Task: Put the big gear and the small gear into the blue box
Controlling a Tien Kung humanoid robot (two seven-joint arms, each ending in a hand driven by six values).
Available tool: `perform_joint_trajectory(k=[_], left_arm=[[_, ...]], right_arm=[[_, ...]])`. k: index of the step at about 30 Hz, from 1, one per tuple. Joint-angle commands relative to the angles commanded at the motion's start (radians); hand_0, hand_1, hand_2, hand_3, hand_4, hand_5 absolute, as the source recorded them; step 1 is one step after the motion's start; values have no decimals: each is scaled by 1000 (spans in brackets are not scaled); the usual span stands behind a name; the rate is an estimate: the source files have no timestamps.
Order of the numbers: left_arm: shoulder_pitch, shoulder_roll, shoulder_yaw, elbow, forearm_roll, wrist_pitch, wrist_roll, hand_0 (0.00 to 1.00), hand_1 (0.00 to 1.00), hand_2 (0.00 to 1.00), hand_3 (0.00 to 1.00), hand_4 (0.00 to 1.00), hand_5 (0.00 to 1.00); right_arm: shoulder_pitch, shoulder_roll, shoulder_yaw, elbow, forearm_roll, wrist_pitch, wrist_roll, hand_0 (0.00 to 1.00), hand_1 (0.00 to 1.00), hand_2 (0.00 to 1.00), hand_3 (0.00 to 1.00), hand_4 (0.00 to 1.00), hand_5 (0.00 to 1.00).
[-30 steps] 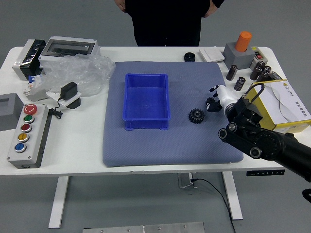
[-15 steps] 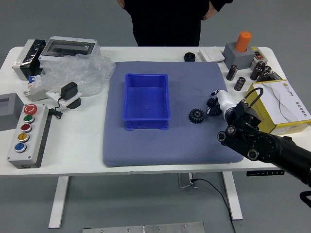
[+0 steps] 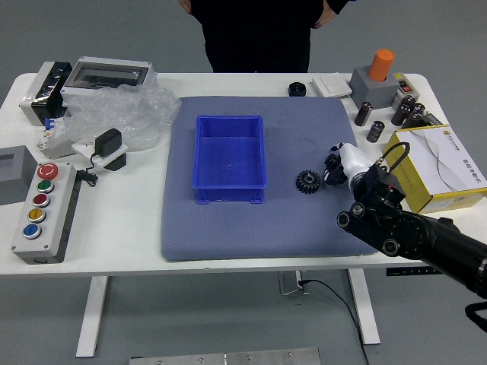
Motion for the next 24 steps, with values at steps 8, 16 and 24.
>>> perform_joint_trajectory(k=[8,16,24], left_arm=[[0,-1,0,0,1,0,-1,755,737,764,808,615,128],[-1,-1,-1,0,4,-1,-1,755,738,764,808,615,127],[1,-1,-1,0,4,0,-1,755,738,764,809,613,128]], right_arm=[[-5,4,-4,-7,-23,-24,6,594,423,486,614,360,118],[-10,6,-7,-12,-35,-39,13,564,398,448,567,376,26],[-14,7,15,-8,-48,-70,26,553,384,421,532,471,2]])
